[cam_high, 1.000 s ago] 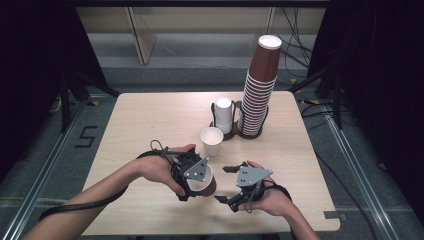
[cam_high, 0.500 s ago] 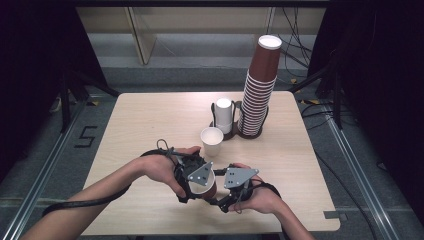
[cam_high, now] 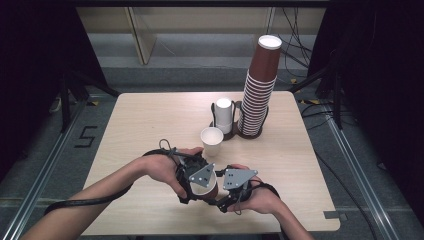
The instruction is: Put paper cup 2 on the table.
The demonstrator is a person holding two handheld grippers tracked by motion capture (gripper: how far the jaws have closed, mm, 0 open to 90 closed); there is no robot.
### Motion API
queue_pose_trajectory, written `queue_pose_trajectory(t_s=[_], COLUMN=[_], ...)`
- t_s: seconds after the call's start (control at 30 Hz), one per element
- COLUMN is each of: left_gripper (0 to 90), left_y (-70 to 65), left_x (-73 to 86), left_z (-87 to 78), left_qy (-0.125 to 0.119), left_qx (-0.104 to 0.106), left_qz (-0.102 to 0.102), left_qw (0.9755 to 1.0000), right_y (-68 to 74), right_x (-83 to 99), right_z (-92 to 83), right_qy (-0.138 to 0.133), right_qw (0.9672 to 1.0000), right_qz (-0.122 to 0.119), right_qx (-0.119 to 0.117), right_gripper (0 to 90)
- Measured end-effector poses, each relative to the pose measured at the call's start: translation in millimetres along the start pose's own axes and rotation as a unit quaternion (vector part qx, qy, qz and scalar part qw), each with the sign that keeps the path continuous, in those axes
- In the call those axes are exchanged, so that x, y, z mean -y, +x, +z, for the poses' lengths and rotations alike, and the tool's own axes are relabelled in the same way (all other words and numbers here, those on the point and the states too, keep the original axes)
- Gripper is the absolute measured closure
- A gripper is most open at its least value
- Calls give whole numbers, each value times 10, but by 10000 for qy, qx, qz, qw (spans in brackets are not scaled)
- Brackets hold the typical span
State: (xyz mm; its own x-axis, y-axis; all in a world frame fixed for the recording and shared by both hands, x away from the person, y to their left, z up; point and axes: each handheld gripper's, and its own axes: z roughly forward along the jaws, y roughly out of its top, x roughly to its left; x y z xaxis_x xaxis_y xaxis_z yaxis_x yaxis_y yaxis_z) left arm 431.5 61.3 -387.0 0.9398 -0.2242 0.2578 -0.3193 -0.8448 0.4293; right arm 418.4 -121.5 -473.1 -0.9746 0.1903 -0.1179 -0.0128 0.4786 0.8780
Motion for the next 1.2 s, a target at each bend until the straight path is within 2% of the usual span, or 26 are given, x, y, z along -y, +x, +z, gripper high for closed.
queue_pose_trajectory(t_s=[0.03,0.07,0.23,0.3,0.4,0.43,0.5,0.53,0.63,0.7,0.73,0.77,0.8,0.83,0.87,0.9,0.93,0.97,1.0,1.03,1.07,1.13,1.2], left_gripper=[93,93,93,93,93,93,93,93,94,94,93,92,87,79,67,63,58,53,46,39,42,39,31], left_y=[-2,-3,0,5,3,3,1,2,3,4,6,9,21,21,42,42,50,50,53,53,48,48,45], left_x=[-2,-3,-4,-11,-28,-28,-35,-37,-38,-36,-33,-32,-33,-33,-41,-41,-52,-52,-38,-38,-12,0,11], left_z=[-2,-3,1,1,-5,-5,-5,-4,-5,-7,-9,-13,-19,-19,-26,-26,-41,-41,-60,-60,-90,-110,-176], left_qy=[1,-5,-4,-14,-51,-51,-42,-37,-39,-42,-57,-68,-85,-85,-160,-160,-281,-281,-455,-455,-520,-540,-558], left_qx=[6,5,12,15,29,29,40,46,49,49,44,61,103,103,73,73,-81,-81,-255,-255,-352,-330,-394], left_qz=[12,16,37,48,54,54,74,87,90,86,80,92,67,67,7,7,-81,-81,-204,-204,-221,-218,-204], left_qw=[10000,10000,10000,10000,10000,10000,10000,9999,9999,9999,9999,9999,9999,9999,9998,9998,9995,9995,9984,9984,9978,9978,9975], right_y=[-8,2,-16,-3,-5,4,11,-1,-9,-4,17,3,18,18,8,8,-6,-6,-26,-26,-40,-44,-42], right_x=[-6,-2,7,8,7,9,18,21,23,26,37,36,43,43,32,32,34,34,40,40,54,60,69], right_z=[-1,6,18,25,40,42,43,52,50,49,47,50,43,43,28,28,-11,-11,-56,-56,-98,-109,-123], right_qy=[-18,4,21,27,-6,-12,33,-14,-66,-64,-90,-146,-97,-97,-208,-208,-236,-236,-362,-362,-339,-321,-202], right_qw=[9999,10000,9999,10000,10000,10000,10000,10000,9999,9999,9999,9999,9999,9999,9998,9998,9997,9997,9990,9990,9989,9990,9992], right_qz=[-96,-24,-114,35,-17,64,63,-45,-146,-129,57,-66,52,52,43,43,18,18,23,23,61,24,36], right_qx=[50,-5,21,0,-33,-18,-24,-33,21,21,5,30,-8,-8,7,7,107,107,262,262,321,324,344], right_gripper=[196,193,188,185,182,182,187,192,206,210,213,215,215,215,212,212,212,212,212,212,213,213,213])
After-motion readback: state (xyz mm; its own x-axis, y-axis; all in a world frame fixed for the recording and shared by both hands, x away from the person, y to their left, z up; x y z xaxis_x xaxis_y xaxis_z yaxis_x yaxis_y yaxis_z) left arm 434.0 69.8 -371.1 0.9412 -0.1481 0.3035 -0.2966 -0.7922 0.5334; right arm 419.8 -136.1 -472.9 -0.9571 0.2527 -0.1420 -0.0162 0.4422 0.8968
